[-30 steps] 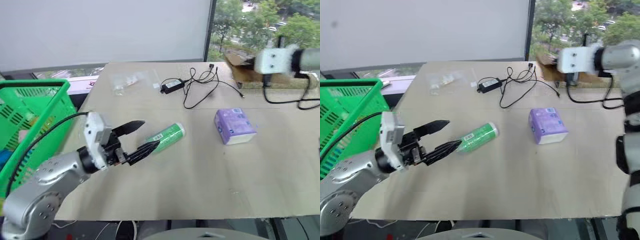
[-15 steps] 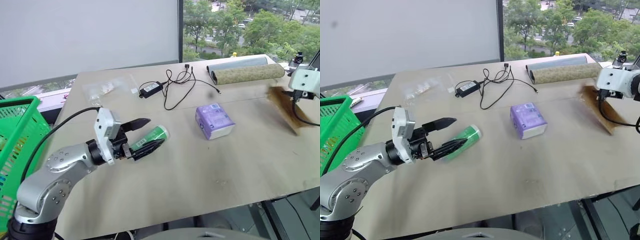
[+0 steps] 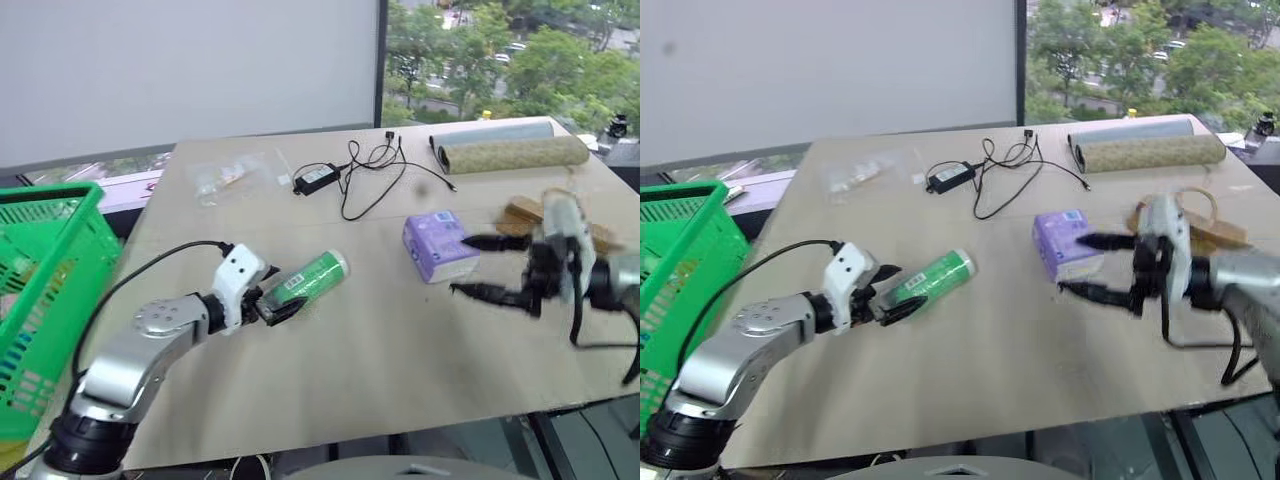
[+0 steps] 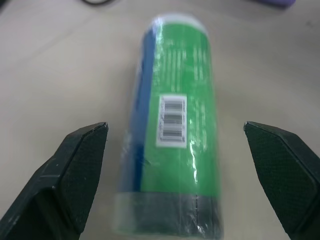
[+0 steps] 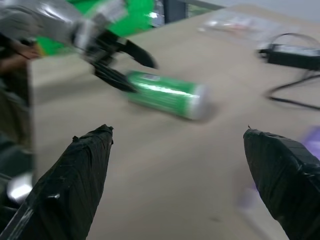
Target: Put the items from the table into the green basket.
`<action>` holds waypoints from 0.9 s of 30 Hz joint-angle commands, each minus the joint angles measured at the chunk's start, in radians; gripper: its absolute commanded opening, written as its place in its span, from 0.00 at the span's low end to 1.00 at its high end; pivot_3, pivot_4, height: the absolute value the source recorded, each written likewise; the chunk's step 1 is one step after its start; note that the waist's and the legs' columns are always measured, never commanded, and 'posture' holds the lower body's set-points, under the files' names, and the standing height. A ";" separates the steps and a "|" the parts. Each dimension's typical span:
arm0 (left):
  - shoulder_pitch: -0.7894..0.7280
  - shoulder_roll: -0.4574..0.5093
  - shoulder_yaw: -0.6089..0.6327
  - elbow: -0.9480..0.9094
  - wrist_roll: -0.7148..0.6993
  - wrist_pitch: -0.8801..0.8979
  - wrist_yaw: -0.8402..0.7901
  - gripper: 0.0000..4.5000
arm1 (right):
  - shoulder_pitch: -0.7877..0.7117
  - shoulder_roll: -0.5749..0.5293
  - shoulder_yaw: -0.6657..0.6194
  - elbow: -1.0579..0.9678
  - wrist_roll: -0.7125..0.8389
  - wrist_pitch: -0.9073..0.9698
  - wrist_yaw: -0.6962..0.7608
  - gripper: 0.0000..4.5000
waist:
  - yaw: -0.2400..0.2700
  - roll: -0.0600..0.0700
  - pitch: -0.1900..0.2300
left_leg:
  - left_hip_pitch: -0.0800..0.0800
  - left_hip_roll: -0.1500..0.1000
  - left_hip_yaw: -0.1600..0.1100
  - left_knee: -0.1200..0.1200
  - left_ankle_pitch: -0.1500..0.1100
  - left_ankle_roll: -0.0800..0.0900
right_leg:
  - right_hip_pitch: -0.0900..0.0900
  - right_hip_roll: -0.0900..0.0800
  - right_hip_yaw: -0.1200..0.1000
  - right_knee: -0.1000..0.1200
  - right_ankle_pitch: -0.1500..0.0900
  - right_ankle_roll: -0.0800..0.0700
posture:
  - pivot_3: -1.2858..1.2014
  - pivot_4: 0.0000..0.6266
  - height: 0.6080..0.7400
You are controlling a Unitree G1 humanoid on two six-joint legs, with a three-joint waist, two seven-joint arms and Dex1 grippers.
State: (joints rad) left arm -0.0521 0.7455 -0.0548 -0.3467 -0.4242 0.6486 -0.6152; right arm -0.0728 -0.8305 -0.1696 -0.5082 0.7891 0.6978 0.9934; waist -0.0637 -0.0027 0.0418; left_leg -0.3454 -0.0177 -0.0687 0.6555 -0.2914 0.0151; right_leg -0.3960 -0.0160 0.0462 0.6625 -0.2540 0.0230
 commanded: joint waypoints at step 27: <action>-0.196 -0.020 0.678 -0.049 0.125 0.255 0.443 0.45 | -0.333 0.199 0.118 0.033 0.165 0.095 -0.087 1.00 | 0.021 -0.009 -0.001 | -0.002 0.002 -0.005 0.002 -0.001 -0.002 | -0.001 0.000 -0.003 -0.001 0.001 0.000 | 0.54 0.00 1.00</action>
State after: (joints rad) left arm -0.2476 0.6938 0.5309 -0.3526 -0.3258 0.8676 -0.2138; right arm -0.3596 -0.6411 -0.0655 -0.4855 0.9348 0.7898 0.8887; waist -0.0425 -0.0114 0.0411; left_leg -0.3474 -0.0157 -0.0738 0.6580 -0.2926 0.0132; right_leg -0.3969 -0.0163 0.0431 0.6614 -0.2528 0.0225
